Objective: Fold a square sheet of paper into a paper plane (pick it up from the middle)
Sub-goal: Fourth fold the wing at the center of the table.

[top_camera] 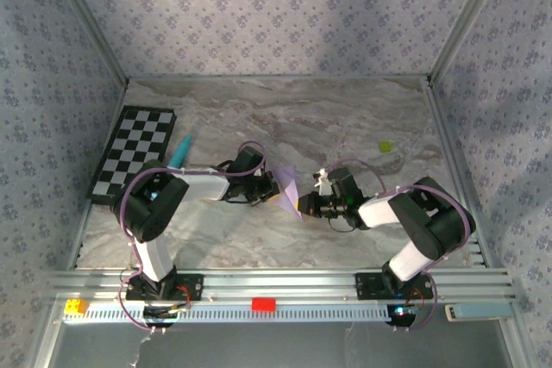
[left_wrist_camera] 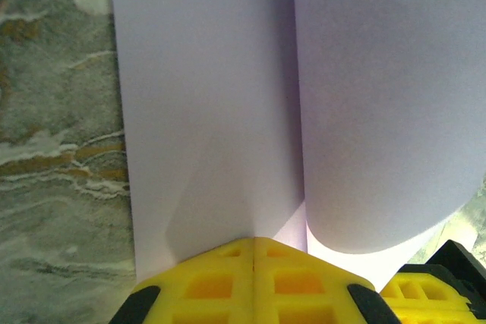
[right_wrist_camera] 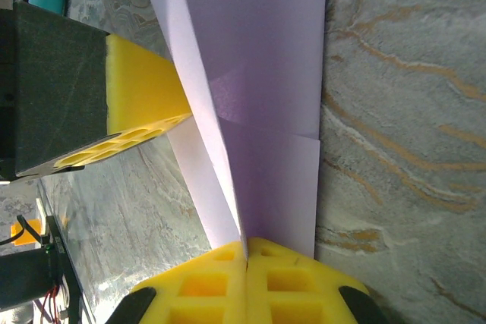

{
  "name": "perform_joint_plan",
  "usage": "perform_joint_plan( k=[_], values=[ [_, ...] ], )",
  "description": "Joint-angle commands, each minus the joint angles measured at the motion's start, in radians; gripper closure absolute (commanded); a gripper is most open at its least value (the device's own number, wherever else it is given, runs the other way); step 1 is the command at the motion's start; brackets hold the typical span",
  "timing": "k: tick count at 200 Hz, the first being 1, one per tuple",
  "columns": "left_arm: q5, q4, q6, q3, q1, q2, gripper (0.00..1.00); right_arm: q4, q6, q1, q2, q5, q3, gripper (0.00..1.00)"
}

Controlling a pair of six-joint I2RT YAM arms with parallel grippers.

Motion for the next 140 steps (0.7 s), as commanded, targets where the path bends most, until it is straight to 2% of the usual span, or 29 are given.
perform_joint_plan(
  k=[1, 36, 140],
  values=[
    [-0.034, -0.098, 0.041, 0.025, 0.003, -0.016, 0.94, -0.079, -0.003, 0.001, 0.039, 0.023, -0.005, 1.00],
    [-0.049, -0.145, 0.074, 0.052, 0.003, -0.048, 0.93, -0.081, 0.001, 0.001, 0.045, 0.027, 0.001, 1.00],
    [-0.039, -0.019, 0.067, 0.000, -0.002, -0.129, 0.93, -0.089, 0.011, -0.001, 0.062, 0.030, 0.009, 1.00]
  ],
)
